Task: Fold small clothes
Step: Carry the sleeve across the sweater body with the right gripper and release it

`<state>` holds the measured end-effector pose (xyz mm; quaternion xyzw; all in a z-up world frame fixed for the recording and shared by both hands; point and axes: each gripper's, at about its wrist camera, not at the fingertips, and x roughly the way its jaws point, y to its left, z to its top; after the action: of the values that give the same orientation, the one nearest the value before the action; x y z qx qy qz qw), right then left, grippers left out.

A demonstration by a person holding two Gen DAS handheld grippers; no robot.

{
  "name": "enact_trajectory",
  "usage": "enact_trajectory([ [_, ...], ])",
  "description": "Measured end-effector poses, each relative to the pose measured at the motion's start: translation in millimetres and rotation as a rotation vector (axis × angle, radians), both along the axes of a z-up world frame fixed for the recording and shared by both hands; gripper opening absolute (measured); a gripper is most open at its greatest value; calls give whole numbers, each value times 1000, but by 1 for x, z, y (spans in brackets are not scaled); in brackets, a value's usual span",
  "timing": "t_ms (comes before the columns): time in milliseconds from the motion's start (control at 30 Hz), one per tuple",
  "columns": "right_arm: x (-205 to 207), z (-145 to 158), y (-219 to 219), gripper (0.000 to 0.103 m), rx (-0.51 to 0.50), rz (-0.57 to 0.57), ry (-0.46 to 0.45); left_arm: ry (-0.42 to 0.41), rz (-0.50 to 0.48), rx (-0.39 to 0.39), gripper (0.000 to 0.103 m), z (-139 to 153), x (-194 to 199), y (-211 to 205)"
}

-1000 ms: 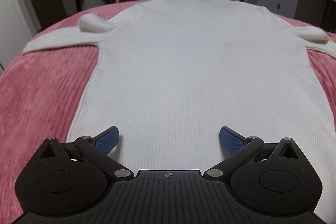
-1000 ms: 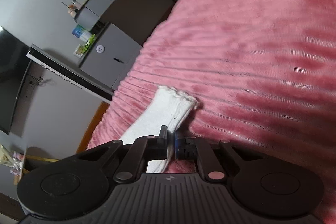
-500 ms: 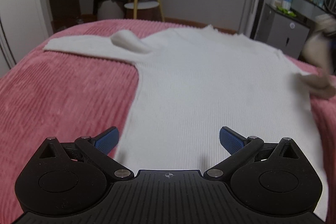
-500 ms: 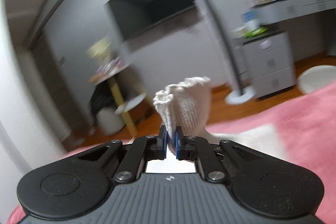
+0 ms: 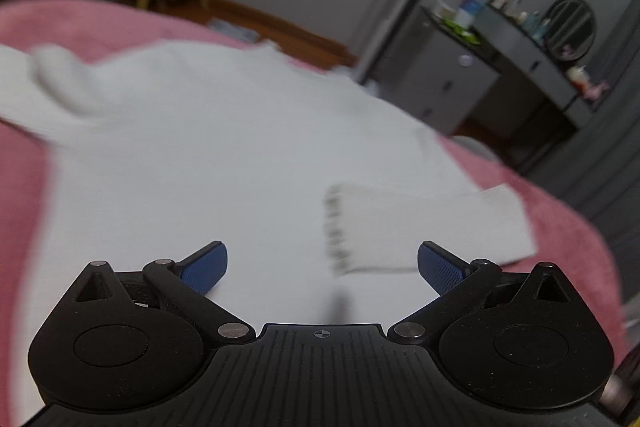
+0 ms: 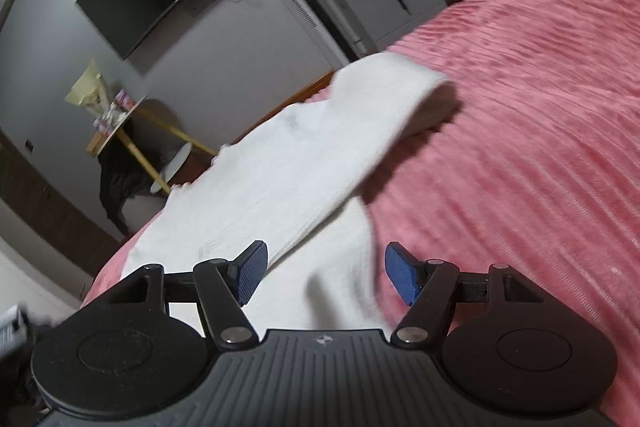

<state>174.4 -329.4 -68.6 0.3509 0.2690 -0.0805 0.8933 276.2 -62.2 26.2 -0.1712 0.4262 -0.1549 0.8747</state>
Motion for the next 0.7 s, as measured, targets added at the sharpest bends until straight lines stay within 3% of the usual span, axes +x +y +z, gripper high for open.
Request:
enact_trajectory([
  [67, -9, -9, -3, 66, 26, -10, -10, 57, 0, -52, 100, -12, 24, -13],
  [133, -7, -15, -6, 66, 39, -4, -8, 105, -19, -71, 82, -25, 43, -25],
  [200, -5, -21, -10, 66, 44, 7, -9, 161, -20, -39, 69, -41, 58, -33],
  [300, 2, -21, -13, 66, 52, 14, -23, 179, -10, -93, 65, -52, 64, -35],
  [367, 4, -21, -12, 66, 52, 15, -31, 184, -23, -170, 47, -53, 66, -35],
  [433, 5, -22, -12, 66, 59, 15, -37, 212, -36, -201, 10, -56, 71, -39],
  [500, 5, -21, -11, 66, 61, 18, -43, 207, -41, -183, 10, -53, 73, -39],
  [700, 1, -18, -12, 66, 65, 9, -65, -70, -70, 48, 10, 18, 61, -12],
])
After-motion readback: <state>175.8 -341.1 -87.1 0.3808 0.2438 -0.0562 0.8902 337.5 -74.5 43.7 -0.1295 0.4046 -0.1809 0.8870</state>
